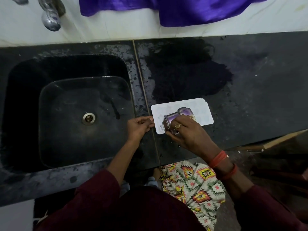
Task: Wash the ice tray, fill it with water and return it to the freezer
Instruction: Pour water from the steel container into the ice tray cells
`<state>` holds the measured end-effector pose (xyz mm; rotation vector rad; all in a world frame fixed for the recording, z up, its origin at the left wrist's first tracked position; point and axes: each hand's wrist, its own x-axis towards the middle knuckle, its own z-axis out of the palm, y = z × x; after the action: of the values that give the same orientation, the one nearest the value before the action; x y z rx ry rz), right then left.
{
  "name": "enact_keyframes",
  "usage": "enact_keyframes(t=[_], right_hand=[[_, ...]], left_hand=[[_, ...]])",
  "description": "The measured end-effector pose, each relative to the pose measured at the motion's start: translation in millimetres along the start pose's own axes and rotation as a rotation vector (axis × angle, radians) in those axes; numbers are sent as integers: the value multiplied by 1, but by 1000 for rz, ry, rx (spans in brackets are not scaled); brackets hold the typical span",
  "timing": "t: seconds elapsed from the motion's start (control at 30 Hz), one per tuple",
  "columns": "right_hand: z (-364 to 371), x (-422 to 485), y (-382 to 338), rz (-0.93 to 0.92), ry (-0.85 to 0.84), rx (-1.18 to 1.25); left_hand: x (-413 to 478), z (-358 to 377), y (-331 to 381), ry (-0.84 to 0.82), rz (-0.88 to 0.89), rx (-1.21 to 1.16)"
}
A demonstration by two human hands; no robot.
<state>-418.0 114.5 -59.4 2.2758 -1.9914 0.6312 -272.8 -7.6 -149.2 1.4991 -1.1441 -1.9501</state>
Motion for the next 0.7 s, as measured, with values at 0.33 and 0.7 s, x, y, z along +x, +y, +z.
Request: enact_keyframes(t=[0.33,0.7], right_hand=[[-3,-2,2,23,-12,-1],[-12,2,12,163,40,110]], left_hand=[[0,0,1,3,0,-3],[-2,1,1,16,-2,8]])
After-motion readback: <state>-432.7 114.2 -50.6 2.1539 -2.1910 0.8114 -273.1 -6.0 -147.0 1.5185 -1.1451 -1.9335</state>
